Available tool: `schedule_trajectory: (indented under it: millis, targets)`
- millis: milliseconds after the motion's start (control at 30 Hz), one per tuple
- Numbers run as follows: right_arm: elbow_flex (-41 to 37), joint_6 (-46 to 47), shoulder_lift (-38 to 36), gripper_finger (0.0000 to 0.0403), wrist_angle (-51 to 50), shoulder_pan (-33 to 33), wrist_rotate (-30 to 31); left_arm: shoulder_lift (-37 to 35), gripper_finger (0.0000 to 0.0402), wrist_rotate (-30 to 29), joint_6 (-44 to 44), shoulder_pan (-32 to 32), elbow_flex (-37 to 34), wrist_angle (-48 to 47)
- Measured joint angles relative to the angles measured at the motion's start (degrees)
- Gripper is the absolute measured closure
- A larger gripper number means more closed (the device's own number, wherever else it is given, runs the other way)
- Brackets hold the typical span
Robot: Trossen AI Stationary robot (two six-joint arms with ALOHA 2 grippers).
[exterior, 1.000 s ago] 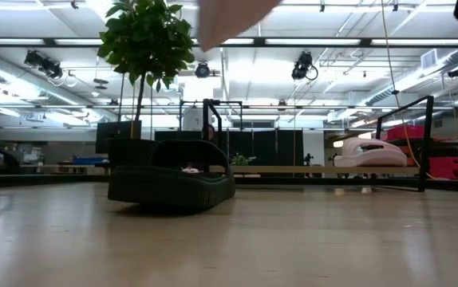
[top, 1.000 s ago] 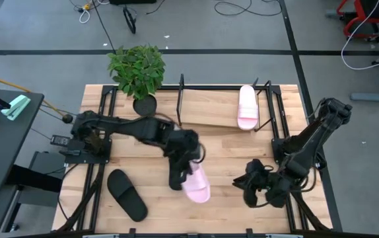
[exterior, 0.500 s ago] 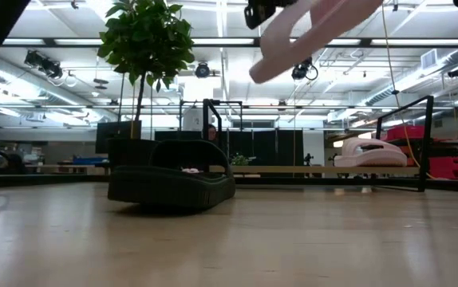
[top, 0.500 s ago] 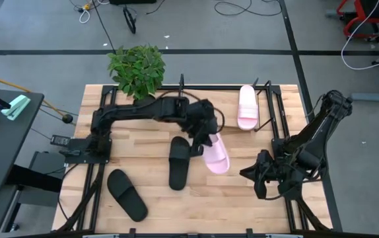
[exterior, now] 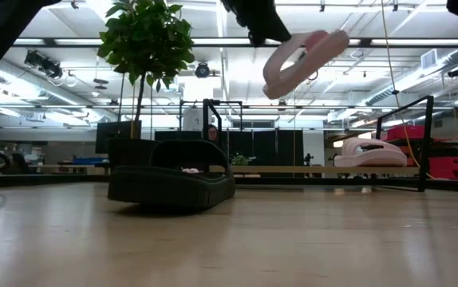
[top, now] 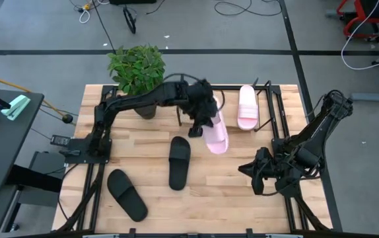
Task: Pick and place slides into the shelf
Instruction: Put the pink slide on the shelf
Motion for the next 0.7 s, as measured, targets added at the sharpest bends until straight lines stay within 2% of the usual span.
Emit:
schedule_trajectory:
  millis: [333,700]
  targets:
    - [0.0,3.12,0.02,0.0361,0.18,-6.18,0.03,0.44,0.04,1.72,10.41,4.2,0.02,9.31]
    - [0.0,3.44,0.04,0.036,3.2,-11.45,0.08,3.97,0.04,3.92,21.83,6.1,-0.09,9.11]
